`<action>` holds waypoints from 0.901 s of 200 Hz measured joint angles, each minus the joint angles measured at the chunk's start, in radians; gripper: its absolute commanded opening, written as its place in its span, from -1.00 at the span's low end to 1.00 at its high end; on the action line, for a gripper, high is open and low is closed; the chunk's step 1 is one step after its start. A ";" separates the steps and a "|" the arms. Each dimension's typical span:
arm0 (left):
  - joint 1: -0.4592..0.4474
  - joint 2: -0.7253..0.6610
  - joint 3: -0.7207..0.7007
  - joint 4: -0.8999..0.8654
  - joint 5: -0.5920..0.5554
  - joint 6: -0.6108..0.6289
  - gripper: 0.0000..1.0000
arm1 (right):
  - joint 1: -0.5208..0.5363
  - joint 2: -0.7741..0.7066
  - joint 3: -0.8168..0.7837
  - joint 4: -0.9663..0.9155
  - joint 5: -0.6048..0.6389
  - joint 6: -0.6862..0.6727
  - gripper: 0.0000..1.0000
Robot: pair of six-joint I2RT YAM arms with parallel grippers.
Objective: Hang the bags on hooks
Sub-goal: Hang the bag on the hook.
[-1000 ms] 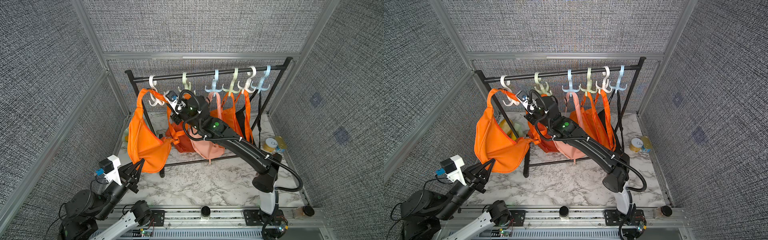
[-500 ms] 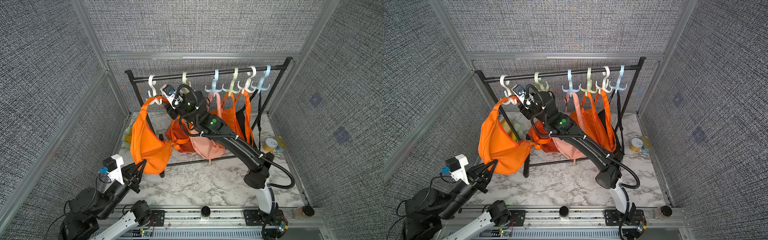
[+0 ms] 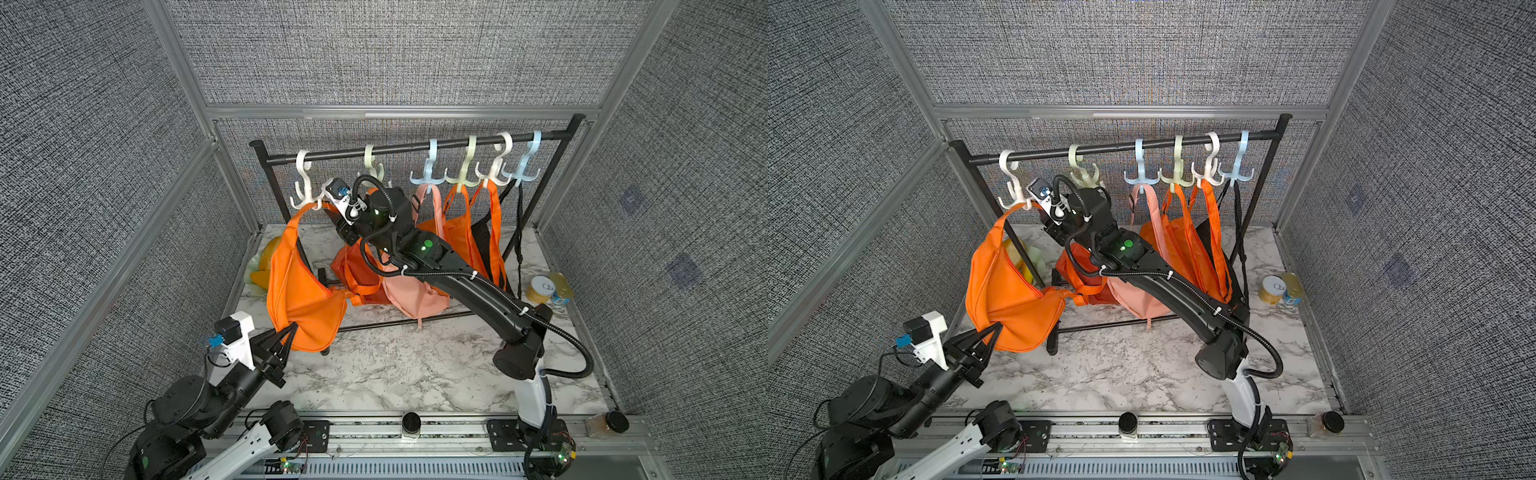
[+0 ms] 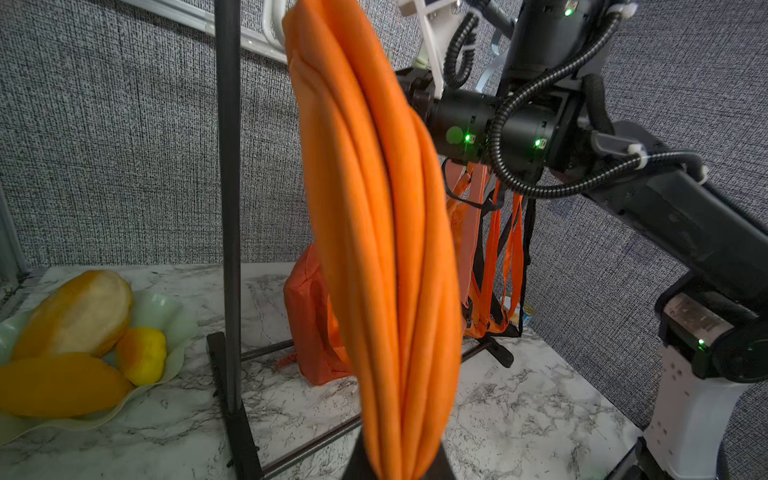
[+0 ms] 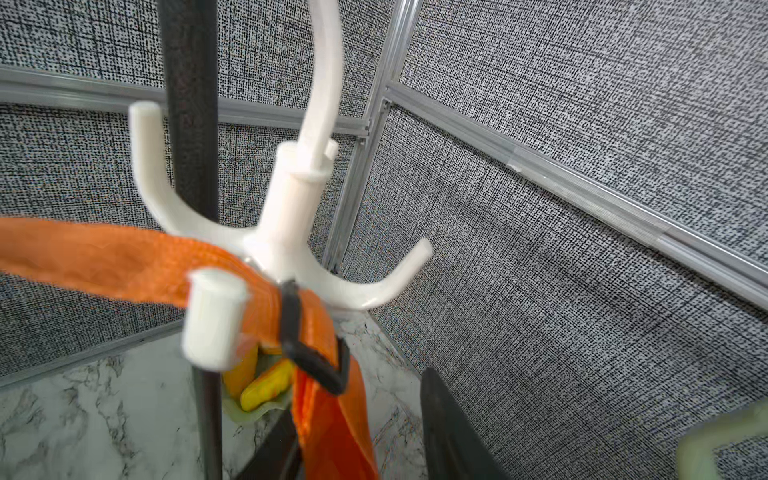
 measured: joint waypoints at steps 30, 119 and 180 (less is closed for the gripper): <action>0.000 -0.011 -0.067 0.027 0.010 -0.029 -1.00 | 0.000 -0.026 -0.035 0.015 0.000 0.000 -0.10; 0.000 0.043 -0.166 0.112 0.017 -0.106 0.59 | 0.004 -0.167 -0.255 0.075 0.013 0.005 0.01; 0.000 0.105 -0.164 0.089 -0.106 -0.134 0.76 | 0.032 -0.316 -0.454 0.118 0.047 0.008 0.12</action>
